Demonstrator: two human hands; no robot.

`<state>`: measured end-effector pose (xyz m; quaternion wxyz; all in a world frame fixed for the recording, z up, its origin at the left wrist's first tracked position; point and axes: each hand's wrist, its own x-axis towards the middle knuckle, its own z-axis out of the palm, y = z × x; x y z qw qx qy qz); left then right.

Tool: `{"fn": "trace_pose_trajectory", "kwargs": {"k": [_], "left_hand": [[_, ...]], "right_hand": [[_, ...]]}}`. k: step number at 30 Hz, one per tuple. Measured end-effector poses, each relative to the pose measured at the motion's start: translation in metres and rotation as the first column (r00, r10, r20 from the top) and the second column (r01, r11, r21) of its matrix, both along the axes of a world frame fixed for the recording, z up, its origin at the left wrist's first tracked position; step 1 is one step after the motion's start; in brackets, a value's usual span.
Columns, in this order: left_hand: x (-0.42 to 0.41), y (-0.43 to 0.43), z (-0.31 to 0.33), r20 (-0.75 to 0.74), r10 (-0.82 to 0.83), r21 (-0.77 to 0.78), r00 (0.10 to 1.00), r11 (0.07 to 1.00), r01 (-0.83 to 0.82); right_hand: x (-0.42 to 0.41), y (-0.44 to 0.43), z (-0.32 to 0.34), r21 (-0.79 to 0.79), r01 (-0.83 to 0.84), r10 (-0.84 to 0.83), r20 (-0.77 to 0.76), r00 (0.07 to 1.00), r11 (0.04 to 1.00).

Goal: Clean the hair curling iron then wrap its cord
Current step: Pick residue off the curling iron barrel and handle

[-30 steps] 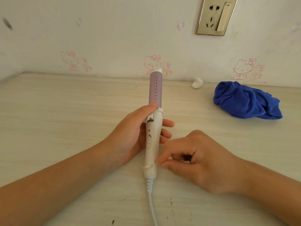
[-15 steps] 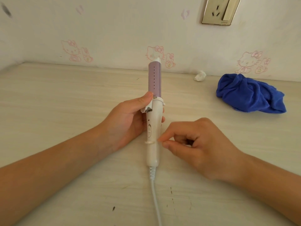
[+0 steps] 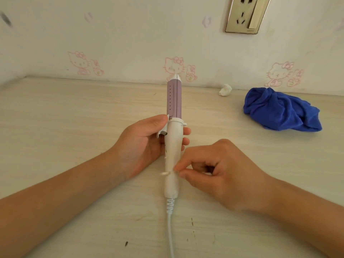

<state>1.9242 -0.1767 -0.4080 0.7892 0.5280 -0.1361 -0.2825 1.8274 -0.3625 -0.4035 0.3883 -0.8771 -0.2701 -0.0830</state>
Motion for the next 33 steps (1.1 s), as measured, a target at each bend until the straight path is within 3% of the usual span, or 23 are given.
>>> {"fn": "trace_pose_trajectory", "kwargs": {"k": [9,14,19,24,29,33], "left_hand": [[0.001,-0.004,-0.006,0.09,-0.088,0.003,0.992,0.996,0.088],[-0.001,-0.003,-0.006,0.091,-0.072,-0.003,0.993,0.997,0.073],[0.0,-0.004,-0.003,0.098,-0.094,-0.001,0.991,0.995,0.095],[-0.001,-0.004,-0.006,0.094,-0.076,0.0,0.993,0.997,0.076],[0.0,-0.004,-0.003,0.097,-0.098,0.0,0.991,0.995,0.098],[0.0,-0.004,-0.006,0.083,-0.046,0.026,0.995,0.999,0.044]], "right_hand": [[0.032,-0.012,0.011,0.166,0.259,-0.267,0.029,0.963,0.951],[0.018,-0.012,0.006,0.146,0.113,-0.115,0.003,0.993,0.983],[0.036,-0.015,0.012,0.145,0.289,-0.304,0.092,0.948,0.946],[0.013,-0.005,0.006,0.047,0.171,-0.176,0.167,0.97,0.984],[0.034,-0.011,0.013,0.108,0.313,-0.327,0.168,0.93,0.944],[0.016,-0.004,0.01,0.014,0.148,-0.148,0.181,0.972,0.989]]}}
